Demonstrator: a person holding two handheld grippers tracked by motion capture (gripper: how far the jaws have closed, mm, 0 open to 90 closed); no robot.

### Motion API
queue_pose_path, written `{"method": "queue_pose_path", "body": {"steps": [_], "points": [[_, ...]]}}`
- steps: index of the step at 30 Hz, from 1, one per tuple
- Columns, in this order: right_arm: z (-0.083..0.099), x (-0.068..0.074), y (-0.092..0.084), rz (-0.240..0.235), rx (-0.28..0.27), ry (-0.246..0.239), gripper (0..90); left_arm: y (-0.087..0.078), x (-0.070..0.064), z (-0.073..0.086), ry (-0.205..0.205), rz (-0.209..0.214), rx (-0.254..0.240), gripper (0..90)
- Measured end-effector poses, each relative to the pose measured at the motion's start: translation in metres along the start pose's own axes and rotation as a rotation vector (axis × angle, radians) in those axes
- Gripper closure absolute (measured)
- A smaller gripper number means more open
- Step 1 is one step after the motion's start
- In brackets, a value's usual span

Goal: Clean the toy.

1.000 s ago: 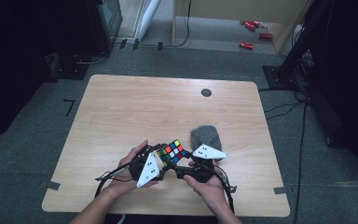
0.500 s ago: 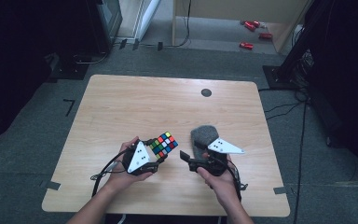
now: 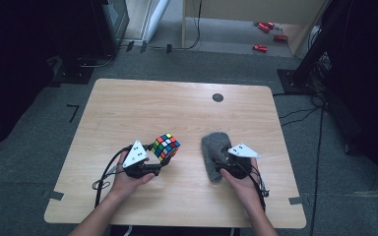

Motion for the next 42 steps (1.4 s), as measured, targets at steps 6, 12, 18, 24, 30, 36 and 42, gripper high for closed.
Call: {"method": "queue_pose_path", "body": {"steps": [6, 12, 18, 24, 30, 36, 42], "points": [[0.02, -0.008, 0.012, 0.036, 0.111, 0.021, 45.4, 0.001, -0.005, -0.001, -0.011, 0.03, -0.005, 34.0], [0.019, -0.006, 0.01, 0.031, 0.125, 0.053, 67.9, 0.003, -0.009, 0.0, -0.01, 0.049, 0.006, 34.0], [-0.005, 0.01, -0.007, -0.024, 0.015, 0.056, 72.3, 0.005, -0.011, 0.002, -0.003, 0.053, 0.018, 34.0], [-0.038, 0.05, -0.038, -0.181, -0.162, 0.032, 71.9, 0.009, -0.019, 0.004, 0.033, 0.069, 0.038, 33.9], [-0.051, 0.099, -0.057, -0.36, -0.219, -0.013, 71.4, 0.014, -0.038, 0.002, 0.073, 0.115, 0.037, 34.0], [-0.044, 0.118, -0.054, -0.416, -0.197, -0.026, 70.4, 0.009, -0.048, -0.007, 0.13, 0.105, -0.022, 34.0], [-0.045, 0.106, -0.053, -0.435, -0.182, 0.041, 69.9, 0.004, -0.047, -0.013, 0.143, 0.098, -0.053, 34.3]]}}
Point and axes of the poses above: each handheld gripper's, and its own axes: y roughly forward along the jaws, z roughly out of its underside, x roughly to its left, the point moved 10 cm from there along y, roughly forward along the jaws, and after that the axes turned 6 degrees about y, right-handed, at the moved point
